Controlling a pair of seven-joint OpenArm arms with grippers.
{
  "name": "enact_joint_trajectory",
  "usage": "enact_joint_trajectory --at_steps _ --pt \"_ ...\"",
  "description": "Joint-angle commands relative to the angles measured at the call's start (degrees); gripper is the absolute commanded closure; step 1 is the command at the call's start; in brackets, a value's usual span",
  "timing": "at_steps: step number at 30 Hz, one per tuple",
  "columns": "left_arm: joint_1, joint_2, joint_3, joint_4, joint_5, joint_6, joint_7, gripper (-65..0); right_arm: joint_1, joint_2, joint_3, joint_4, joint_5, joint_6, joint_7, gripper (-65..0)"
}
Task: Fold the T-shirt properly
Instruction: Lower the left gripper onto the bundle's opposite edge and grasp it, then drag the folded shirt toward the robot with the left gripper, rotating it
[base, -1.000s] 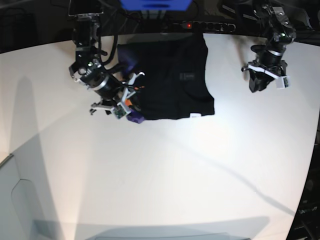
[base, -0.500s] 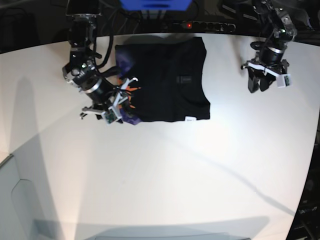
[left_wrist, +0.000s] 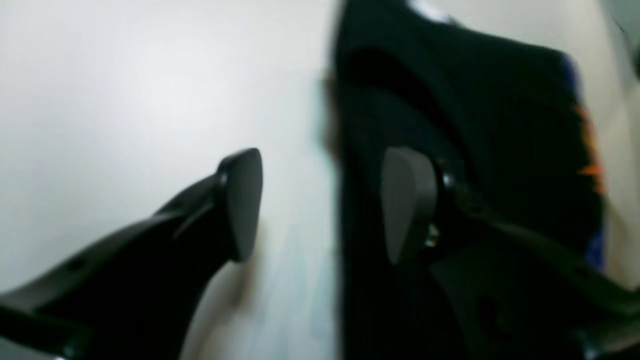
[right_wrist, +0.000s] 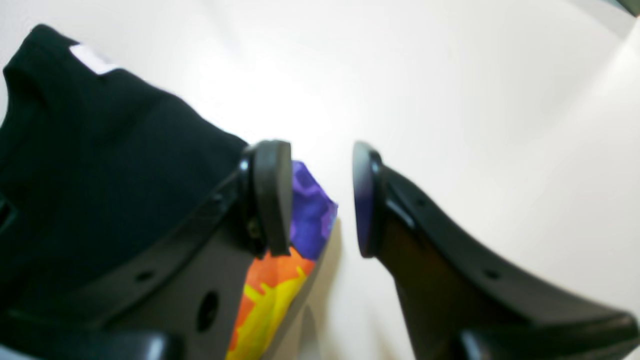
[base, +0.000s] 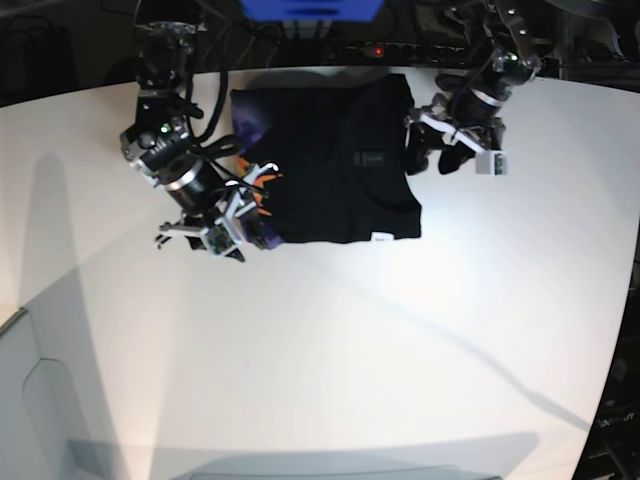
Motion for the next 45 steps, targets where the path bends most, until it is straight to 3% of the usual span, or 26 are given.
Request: enact_joint_trajectory --at_steps 1,5,15,23,30,35,42,45 --pt "0.29 -0.07 0.82 0.95 -1.08 -0.44 -1.16 -37.0 0.49 0.05 -0.08 1.06 0.89 -0.05 1.51 -21.0" --pt "0.11 -0.07 3.98 -2.13 -1.08 -0.44 -1.08 -37.0 0.49 0.05 -0.08 1.06 0.81 -0.05 1.51 -21.0" --pt "-2.0 -0.16 4.25 -10.66 -1.08 -0.44 -1.16 -35.3 0.4 0.14 -0.08 1.06 0.81 -0.05 1.42 -21.0" --pt "-4.54 -0.25 4.25 -13.73 -1.08 -0.44 -1.08 -2.2 -0.39 0.14 -0.08 1.15 0.81 -0.05 1.42 -21.0" --pt "-6.74 -0.95 4.34 -13.73 -0.37 -0.44 -1.08 -0.1 -0.04 -0.3 3.7 1.24 0.81 -0.05 1.42 -21.0" --pt "-11.05 -7.98 11.37 -16.28 -0.37 -0.36 -0.99 -0.1 2.07 -2.15 12.14 1.24 0.81 -0.05 1.51 -21.0" --pt "-25.2 -20.91 35.19 -25.16 -0.29 -0.27 -0.99 -0.1 3.74 -2.94 24.1 2.29 0.81 -0.05 1.51 -21.0" --pt "-33.91 -23.63 45.74 -29.82 -0.29 -0.27 -0.99 -0.1 3.83 -2.94 28.93 2.56 0.89 -0.05 1.51 -21.0"
